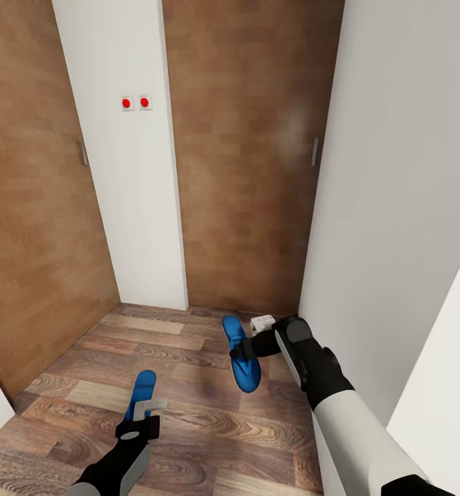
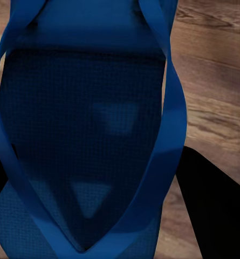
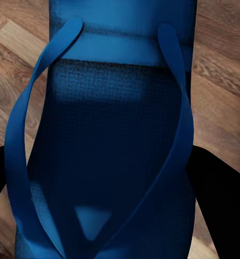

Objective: In the bedroom, move the book from the bed onto either nightstand, and place the two sandals side by side next to the bed.

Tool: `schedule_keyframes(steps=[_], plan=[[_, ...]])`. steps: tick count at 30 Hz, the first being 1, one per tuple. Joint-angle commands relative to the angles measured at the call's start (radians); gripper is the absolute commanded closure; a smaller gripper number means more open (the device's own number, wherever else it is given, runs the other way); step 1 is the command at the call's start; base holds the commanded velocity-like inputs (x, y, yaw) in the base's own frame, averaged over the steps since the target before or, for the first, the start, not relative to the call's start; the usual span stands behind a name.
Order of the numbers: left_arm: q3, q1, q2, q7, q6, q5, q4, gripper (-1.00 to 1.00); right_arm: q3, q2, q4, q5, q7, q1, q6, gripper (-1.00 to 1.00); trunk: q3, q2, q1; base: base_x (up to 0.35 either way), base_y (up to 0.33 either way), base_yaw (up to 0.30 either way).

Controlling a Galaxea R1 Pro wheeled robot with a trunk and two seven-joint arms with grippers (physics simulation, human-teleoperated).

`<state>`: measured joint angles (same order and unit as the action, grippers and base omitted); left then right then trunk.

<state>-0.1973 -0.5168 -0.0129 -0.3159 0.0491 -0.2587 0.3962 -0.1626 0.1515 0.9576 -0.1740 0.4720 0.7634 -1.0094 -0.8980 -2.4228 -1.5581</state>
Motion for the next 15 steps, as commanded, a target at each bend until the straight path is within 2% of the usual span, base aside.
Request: schedule_keyframes(steps=[1, 7, 9, 15], plan=[[-0.008, 0.000, 0.001, -0.008, 0.005, -0.008, 0.002, 1.00, 0.000, 0.000, 0.001, -0.010, 0.007, 0.001, -0.003, 1.00, 0.002, 0.007, 0.004, 0.000, 0.000, 0.000], [-0.008, 0.000, 0.002, -0.006, 0.005, -0.010, 0.004, 1.00, 0.000, 0.000, 0.001, -0.010, 0.007, 0.001, -0.003, 1.00, 0.021, 0.049, 0.027, 0.000, 0.000, 0.003], [-0.008, 0.000, 0.002, -0.004, 0.004, -0.010, 0.005, 1.00, 0.000, 0.000, 0.001, -0.010, 0.007, 0.001, -0.004, 1.00, 0.021, 0.049, 0.027, 0.000, 0.000, 0.064], [-0.008, 0.001, 0.002, -0.002, -0.004, -0.010, 0.013, 1.00, -0.002, 0.003, 0.001, -0.010, 0.006, 0.001, -0.004, 1.00, 0.021, 0.049, 0.027, 0.000, 0.000, 0.191]])
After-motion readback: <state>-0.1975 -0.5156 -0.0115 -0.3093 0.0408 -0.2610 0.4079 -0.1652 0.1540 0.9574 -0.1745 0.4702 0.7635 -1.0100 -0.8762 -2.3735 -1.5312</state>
